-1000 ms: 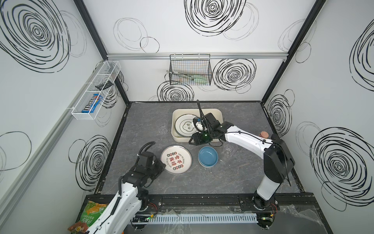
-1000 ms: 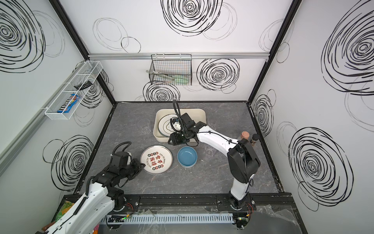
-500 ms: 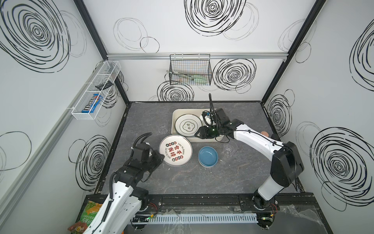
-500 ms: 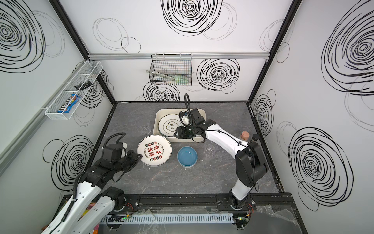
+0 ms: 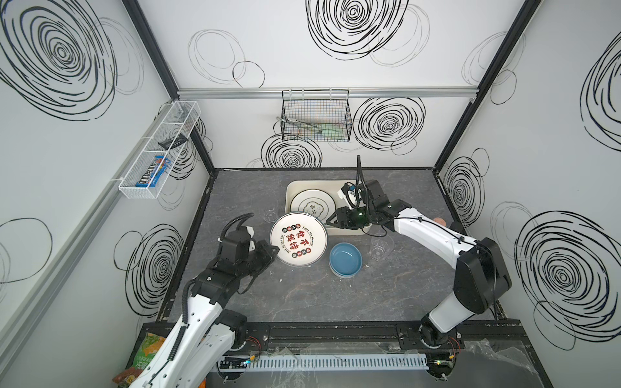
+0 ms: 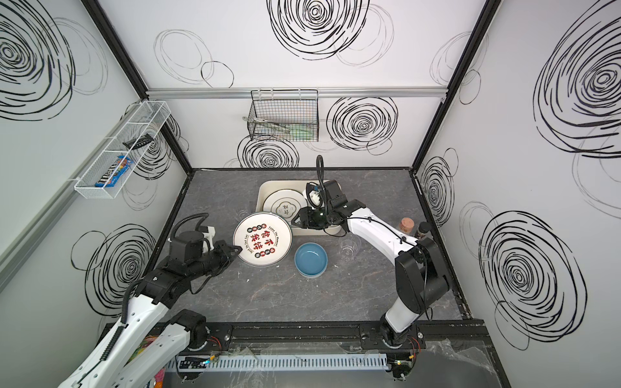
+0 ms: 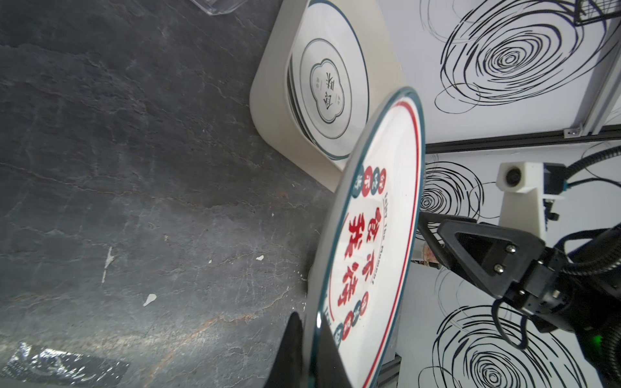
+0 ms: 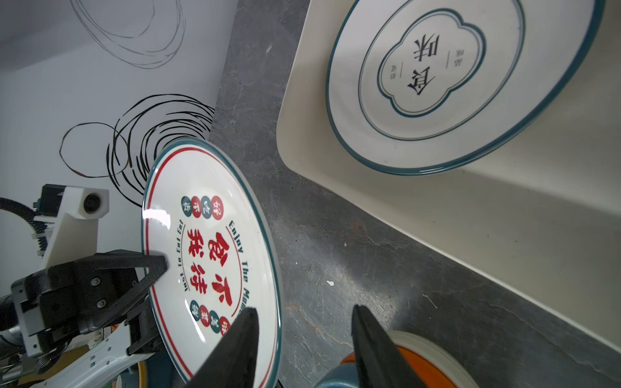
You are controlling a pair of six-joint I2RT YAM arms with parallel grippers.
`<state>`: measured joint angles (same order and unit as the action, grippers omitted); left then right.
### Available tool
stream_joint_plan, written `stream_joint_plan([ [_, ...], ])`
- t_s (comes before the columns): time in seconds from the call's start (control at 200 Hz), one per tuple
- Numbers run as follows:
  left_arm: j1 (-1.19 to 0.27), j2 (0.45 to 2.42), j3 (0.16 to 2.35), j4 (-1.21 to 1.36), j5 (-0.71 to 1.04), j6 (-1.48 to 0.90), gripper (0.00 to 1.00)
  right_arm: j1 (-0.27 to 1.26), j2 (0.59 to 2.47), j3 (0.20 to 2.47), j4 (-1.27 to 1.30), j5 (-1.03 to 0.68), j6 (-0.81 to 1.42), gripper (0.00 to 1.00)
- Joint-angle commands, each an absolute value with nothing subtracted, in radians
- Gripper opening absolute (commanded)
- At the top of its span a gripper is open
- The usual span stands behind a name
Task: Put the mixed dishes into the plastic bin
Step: 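Tilt the red-lettered plate upright with the right gripper while the left steadies it, then carry the red-lettered plate into the bin with the right gripper while the left opens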
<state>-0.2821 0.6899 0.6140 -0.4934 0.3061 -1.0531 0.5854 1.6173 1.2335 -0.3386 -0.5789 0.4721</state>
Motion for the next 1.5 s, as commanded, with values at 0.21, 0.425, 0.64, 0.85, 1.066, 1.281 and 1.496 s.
stream_joint_plan([
  [0.21,-0.306,0.721,0.626,-0.215,0.399,-1.129,0.0,0.573,1.588,1.196,-0.221,-0.685,0.532,0.48],
  [0.425,-0.314,0.737,0.616,-0.183,0.406,-1.143,0.0,0.573,1.589,1.196,-0.203,-0.699,0.538,0.35],
  [0.64,-0.309,0.743,0.577,-0.146,0.423,-1.17,0.02,0.57,1.594,1.195,-0.184,-0.71,0.542,0.11],
  [0.85,-0.292,0.736,0.564,-0.174,0.415,-1.161,0.43,0.55,1.592,1.195,-0.184,-0.693,0.541,0.03],
  [1.066,-0.256,0.7,0.524,-0.214,0.414,-1.145,0.56,0.505,1.605,1.195,-0.182,-0.656,0.546,0.02],
  [1.281,-0.251,0.671,0.463,-0.25,0.404,-1.13,0.58,0.463,1.633,1.207,-0.168,-0.632,0.56,0.02],
  [1.496,-0.253,0.645,0.422,-0.311,0.384,-1.098,0.59,0.43,1.687,1.249,-0.173,-0.596,0.57,0.02],
])
